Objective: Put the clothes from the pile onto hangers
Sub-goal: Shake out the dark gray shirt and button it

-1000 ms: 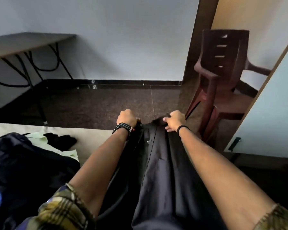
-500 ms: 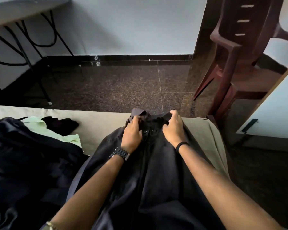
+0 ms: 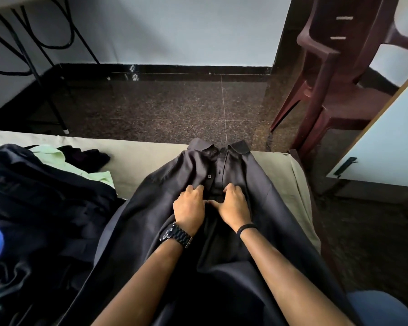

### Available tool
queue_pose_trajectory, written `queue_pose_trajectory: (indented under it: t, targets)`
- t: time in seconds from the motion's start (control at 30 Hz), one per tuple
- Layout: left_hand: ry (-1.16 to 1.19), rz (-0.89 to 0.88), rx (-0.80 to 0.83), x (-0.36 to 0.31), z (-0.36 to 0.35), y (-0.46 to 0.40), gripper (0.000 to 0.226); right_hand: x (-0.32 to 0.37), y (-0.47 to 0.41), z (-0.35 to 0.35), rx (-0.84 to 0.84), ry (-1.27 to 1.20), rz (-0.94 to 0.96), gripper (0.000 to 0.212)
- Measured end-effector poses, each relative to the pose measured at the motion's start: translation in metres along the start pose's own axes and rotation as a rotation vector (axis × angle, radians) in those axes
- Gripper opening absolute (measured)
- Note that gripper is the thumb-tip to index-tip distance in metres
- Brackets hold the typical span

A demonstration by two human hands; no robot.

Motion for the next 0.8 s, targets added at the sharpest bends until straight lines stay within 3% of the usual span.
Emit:
queue_pose_trajectory:
  t: [0.17, 0.33, 0.43, 0.5, 0.63, 0.8]
  targets:
    - [0.3, 0.094, 0.105, 0.006, -0.002, -0.012, 0.03, -0.001, -0.001, 0.003, 0.033, 0.022, -0.011, 0.037]
    - [0.267, 0.059, 0.086, 0.009, 0.001, -0.014, 0.023, -0.01, -0.002, 0.013, -0.099, -0.156, -0.034, 0.012]
    - [0.194, 0.056, 0.053, 0.009, 0.001, -0.012, 0.019, -0.01, 0.002, 0.018, -0.165, -0.215, 0.057, 0.003]
    - [0.199, 0.051, 0.07, 0.01, -0.002, -0.013, 0.02, -0.005, 0.005, 0.015, -0.143, -0.216, 0.091, 0.006]
    - [0.206, 0.012, 0.126, 0.017, -0.005, -0.014, 0.023, -0.002, 0.005, 0.002, -0.028, -0.039, 0.031, 0.034]
    - [0.126, -0.027, 0.106, 0.013, 0.0, -0.008, 0.017, 0.01, 0.002, -0.002, 0.053, 0.126, 0.011, 0.034]
Point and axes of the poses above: each hand's wrist, its own y-axis away from the middle knuckle, its own z-axis out of the back of the hand, x = y × z, the point moved 6 cm from there along -y, towards the middle knuckle, and after that the axes turned 12 degrees about z, right-handed, at the moved point
